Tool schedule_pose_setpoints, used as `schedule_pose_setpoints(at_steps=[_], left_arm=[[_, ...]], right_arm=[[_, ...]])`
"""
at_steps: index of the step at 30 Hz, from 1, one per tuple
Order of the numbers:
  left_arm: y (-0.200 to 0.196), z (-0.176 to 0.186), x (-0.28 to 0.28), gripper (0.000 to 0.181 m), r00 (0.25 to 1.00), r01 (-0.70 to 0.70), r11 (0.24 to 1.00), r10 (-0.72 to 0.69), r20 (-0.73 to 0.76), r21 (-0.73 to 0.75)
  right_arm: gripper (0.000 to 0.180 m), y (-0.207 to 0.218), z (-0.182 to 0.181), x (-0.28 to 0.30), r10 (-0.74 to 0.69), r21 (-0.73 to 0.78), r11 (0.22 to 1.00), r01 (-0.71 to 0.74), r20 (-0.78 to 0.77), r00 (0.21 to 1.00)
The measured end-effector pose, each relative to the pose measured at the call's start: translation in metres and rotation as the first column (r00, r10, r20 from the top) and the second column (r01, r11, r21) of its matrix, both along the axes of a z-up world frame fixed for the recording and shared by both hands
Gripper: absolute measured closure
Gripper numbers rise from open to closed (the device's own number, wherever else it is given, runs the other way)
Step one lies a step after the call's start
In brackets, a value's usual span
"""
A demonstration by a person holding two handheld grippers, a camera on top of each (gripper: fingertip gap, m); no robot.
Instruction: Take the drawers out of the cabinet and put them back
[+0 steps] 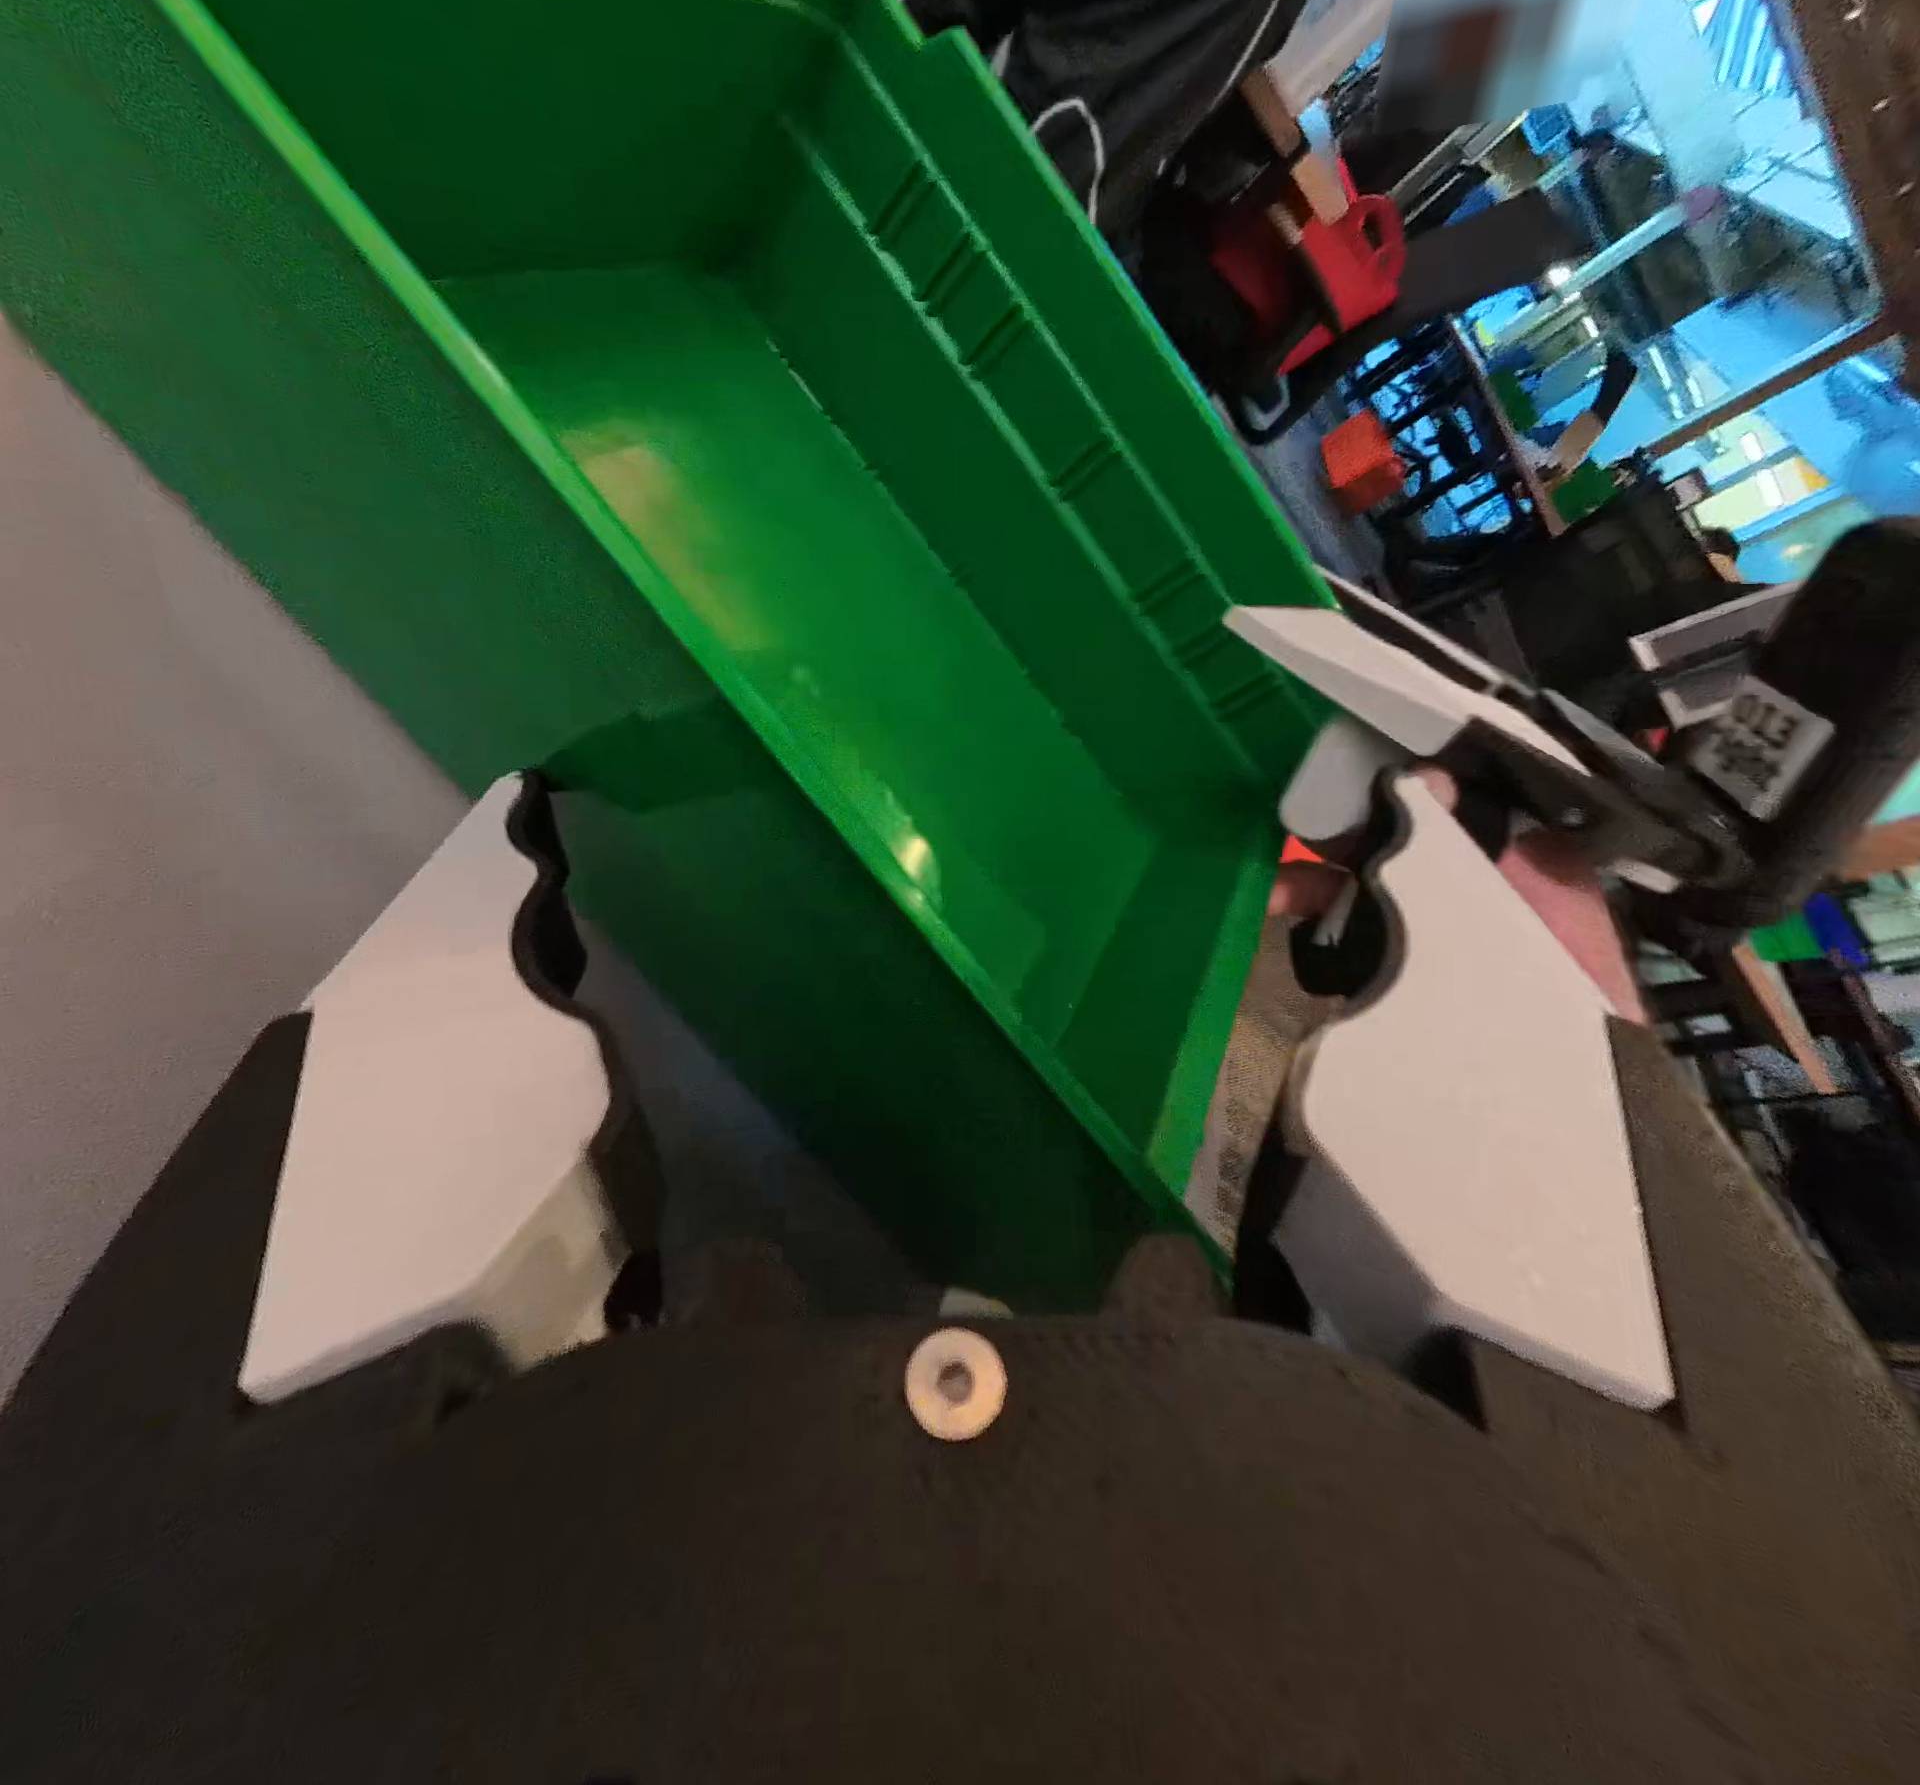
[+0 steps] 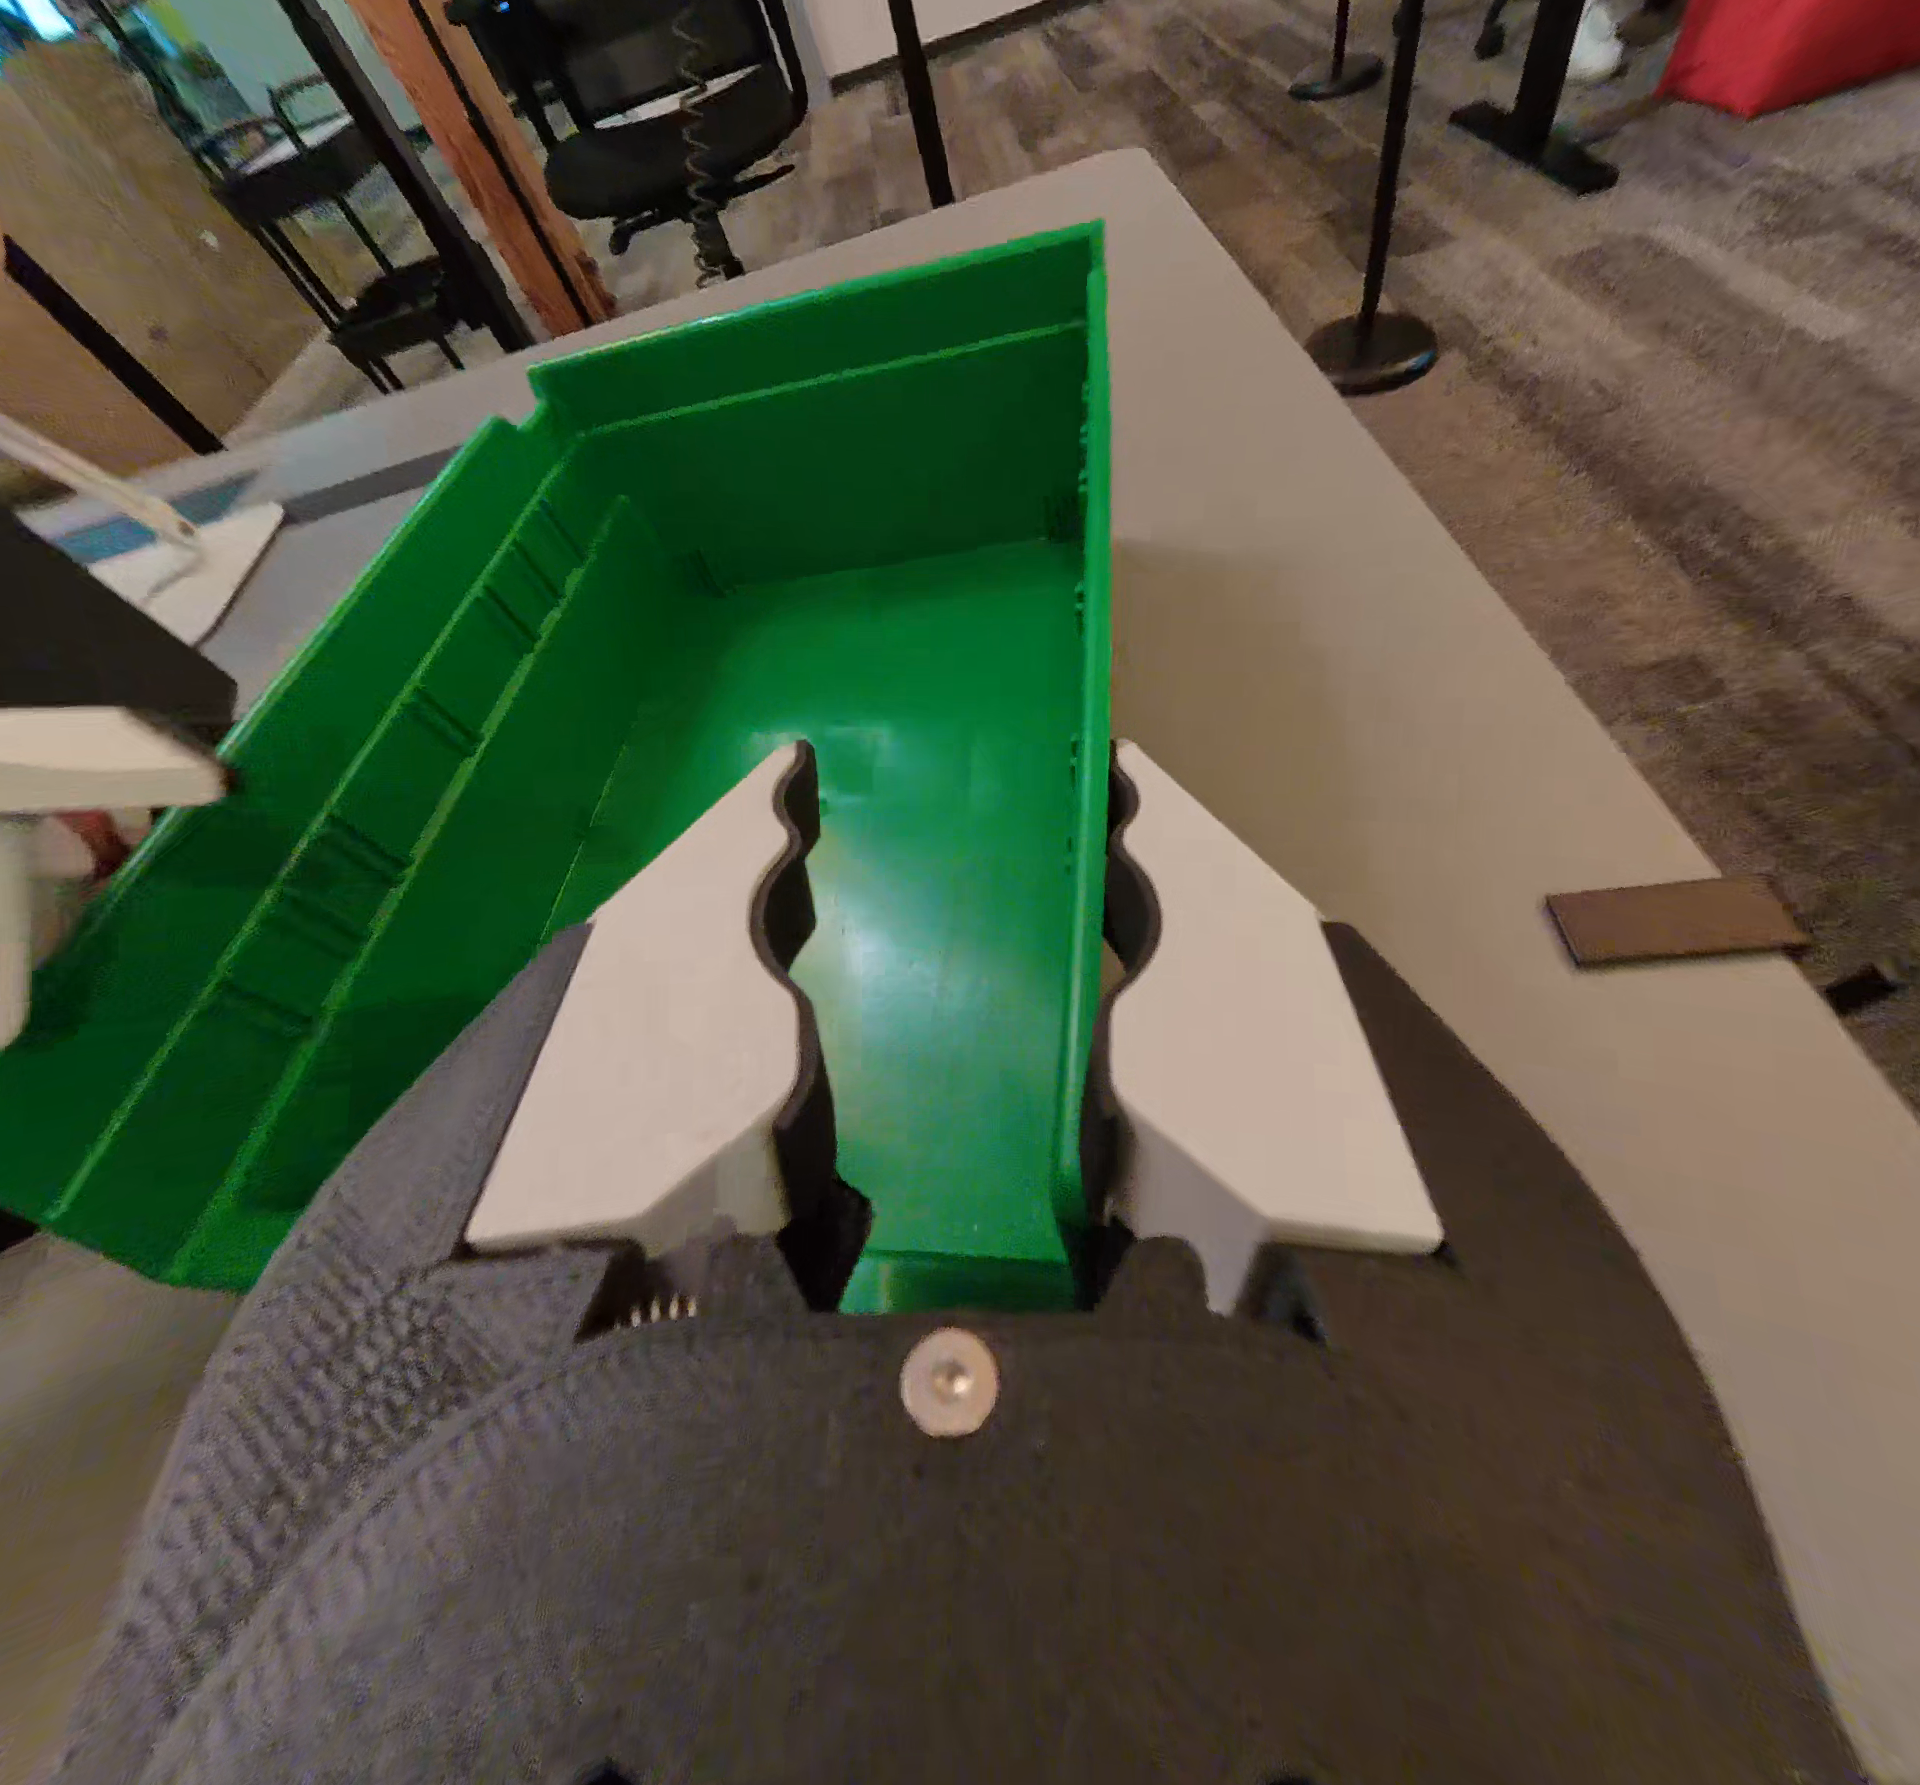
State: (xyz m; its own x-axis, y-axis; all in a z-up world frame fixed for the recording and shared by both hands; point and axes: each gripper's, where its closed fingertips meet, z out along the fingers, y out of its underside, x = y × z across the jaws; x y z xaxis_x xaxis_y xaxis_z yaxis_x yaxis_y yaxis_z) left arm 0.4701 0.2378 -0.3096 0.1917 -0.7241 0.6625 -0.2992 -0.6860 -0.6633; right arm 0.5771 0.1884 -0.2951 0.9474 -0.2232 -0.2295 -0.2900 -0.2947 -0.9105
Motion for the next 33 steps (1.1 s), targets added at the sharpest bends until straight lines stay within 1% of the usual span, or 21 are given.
schedule_pose_setpoints(at_steps=[2,4,5,7,8,10,12,13,15,18,20,21,22,24,25,26,27,28,30,31,33], left_arm=[[0.004,0.003,0.002,0.031,0.999,-0.007,0.999,0.008,-0.033,0.033],[0.002,0.011,0.002,0.027,0.998,-0.002,0.996,0.007,-0.054,0.088],[0.001,0.011,0.000,0.027,0.996,0.017,0.992,-0.006,-0.088,0.128],[0.001,0.020,-0.006,0.034,0.996,0.018,0.981,0.000,-0.089,0.195],[-0.003,0.026,-0.011,0.037,0.997,0.012,0.981,0.003,-0.077,0.191],[-0.016,0.039,-0.020,0.040,0.998,0.032,0.975,-0.019,-0.062,0.221],[-0.040,0.057,-0.035,0.045,0.996,0.087,0.961,-0.083,-0.026,0.263],[-0.056,0.071,-0.046,0.051,0.992,0.119,0.952,-0.127,0.007,0.282],[-0.084,0.099,-0.080,0.070,0.977,0.178,0.914,-0.208,0.044,0.366],[-0.102,0.140,-0.147,0.099,0.961,0.206,0.840,-0.270,0.058,0.502],[-0.097,0.160,-0.202,0.121,0.961,0.218,0.824,-0.273,0.029,0.523],[-0.092,0.166,-0.232,0.133,0.959,0.239,0.817,-0.282,0.002,0.525],[-0.085,0.170,-0.264,0.141,0.958,0.259,0.802,-0.284,-0.038,0.539],[-0.051,0.175,-0.333,0.152,0.978,0.209,0.762,-0.168,-0.125,0.613],[-0.035,0.173,-0.370,0.156,0.977,0.201,0.742,-0.109,-0.181,0.639],[-0.012,0.166,-0.411,0.156,0.965,0.174,0.722,0.011,-0.262,0.670],[0.009,0.156,-0.454,0.158,0.927,0.170,0.693,0.130,-0.353,0.701],[0.021,0.144,-0.496,0.159,0.874,0.195,0.684,0.204,-0.441,0.703],[0.028,0.114,-0.567,0.157,0.770,0.217,0.742,0.269,-0.579,0.634],[0.027,0.098,-0.595,0.156,0.723,0.234,0.765,0.276,-0.633,0.600],[0.031,0.063,-0.644,0.155,0.629,0.218,0.818,0.299,-0.717,0.532]], right_arm=[[0.133,0.013,-0.005,0.012,0.006,0.018,1.000,-0.005,-0.049,0.999],[0.137,0.023,-0.004,0.018,0.009,0.033,0.999,-0.008,-0.041,0.999],[0.136,0.027,-0.005,0.020,0.008,0.027,1.000,-0.007,-0.033,0.999],[0.135,0.030,0.003,0.021,0.001,0.045,0.999,0.000,-0.012,1.000],[0.134,0.029,0.007,0.021,-0.005,0.051,0.999,0.005,0.007,1.000],[0.131,0.024,0.013,0.021,-0.040,0.029,0.999,0.037,0.104,0.994],[0.129,0.015,0.030,0.020,-0.099,0.028,0.995,0.095,0.305,0.947],[0.129,0.010,0.041,0.015,-0.112,0.035,0.994,0.107,0.397,0.911],[0.131,0.005,0.058,-0.005,-0.095,0.054,0.995,0.079,0.488,0.868],[0.135,0.004,0.076,-0.049,0.012,0.062,0.997,-0.052,0.522,0.853],[0.136,0.003,0.090,-0.075,0.050,0.069,0.992,-0.105,0.555,0.831],[0.138,0.002,0.098,-0.087,0.057,0.079,0.989,-0.125,0.579,0.814],[0.141,0.001,0.109,-0.101,0.062,0.099,0.984,-0.151,0.603,0.796],[0.149,-0.001,0.132,-0.132,0.065,0.155,0.965,-0.212,0.641,0.765],[0.148,-0.001,0.141,-0.148,0.076,0.167,0.955,-0.243,0.656,0.751],[0.149,-0.001,0.149,-0.162,0.088,0.172,0.947,-0.270,0.671,0.736],[0.151,0.000,0.156,-0.177,0.102,0.175,0.938,-0.299,0.685,0.721],[0.152,0.001,0.162,-0.192,0.120,0.176,0.928,-0.330,0.695,0.708],[0.152,0.004,0.168,-0.220,0.168,0.165,0.907,-0.387,0.702,0.692],[0.153,0.005,0.169,-0.234,0.194,0.151,0.898,-0.413,0.706,0.681],[0.153,0.009,0.170,-0.261,0.245,0.121,0.878,-0.464,0.718,0.652]])
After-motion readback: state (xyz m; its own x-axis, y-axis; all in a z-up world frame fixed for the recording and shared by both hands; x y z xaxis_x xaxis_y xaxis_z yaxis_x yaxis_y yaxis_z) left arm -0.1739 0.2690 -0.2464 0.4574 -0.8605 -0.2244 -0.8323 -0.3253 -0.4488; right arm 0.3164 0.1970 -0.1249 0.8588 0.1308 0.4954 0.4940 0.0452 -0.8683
